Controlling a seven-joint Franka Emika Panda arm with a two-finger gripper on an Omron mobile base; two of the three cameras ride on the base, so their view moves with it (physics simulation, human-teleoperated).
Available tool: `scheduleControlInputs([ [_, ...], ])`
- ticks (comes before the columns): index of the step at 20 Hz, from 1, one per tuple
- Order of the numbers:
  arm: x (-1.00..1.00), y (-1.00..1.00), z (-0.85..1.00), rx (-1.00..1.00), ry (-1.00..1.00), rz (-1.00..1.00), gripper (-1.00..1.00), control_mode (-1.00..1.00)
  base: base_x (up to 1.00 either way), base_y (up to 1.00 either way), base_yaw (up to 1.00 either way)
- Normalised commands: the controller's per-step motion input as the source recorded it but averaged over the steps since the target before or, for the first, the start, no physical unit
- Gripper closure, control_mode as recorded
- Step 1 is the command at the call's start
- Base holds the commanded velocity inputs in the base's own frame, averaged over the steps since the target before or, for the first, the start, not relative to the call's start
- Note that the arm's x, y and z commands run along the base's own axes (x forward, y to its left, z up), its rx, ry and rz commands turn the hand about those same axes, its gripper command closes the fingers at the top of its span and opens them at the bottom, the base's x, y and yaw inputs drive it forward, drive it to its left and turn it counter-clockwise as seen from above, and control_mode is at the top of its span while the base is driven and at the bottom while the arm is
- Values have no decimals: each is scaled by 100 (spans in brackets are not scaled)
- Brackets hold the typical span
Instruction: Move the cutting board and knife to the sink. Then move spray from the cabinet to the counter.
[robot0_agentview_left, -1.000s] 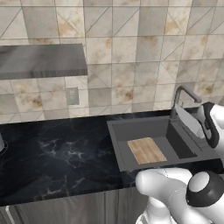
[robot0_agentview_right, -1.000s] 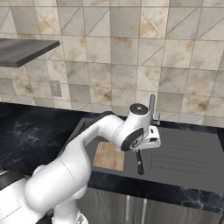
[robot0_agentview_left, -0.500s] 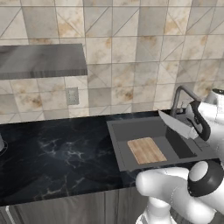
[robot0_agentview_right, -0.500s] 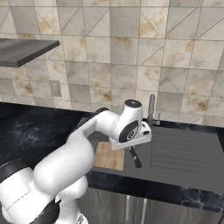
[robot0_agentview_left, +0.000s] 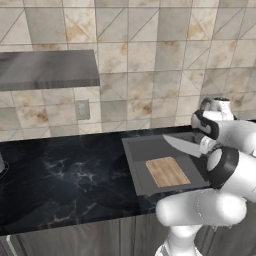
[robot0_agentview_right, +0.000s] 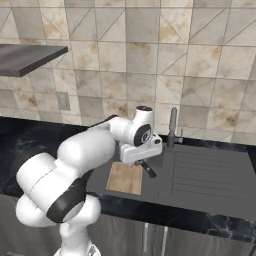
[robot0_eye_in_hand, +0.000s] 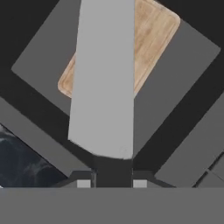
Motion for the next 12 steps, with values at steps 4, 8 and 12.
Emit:
scheduleControlInputs([
  [4,53,18,-26,5,8,15,100,-100,0,0,0],
  [8,43,16,-27,9,6,14,100,-100,0,0,0],
  [12,39,22,-29,13,8,5,100,-100,0,0,0],
])
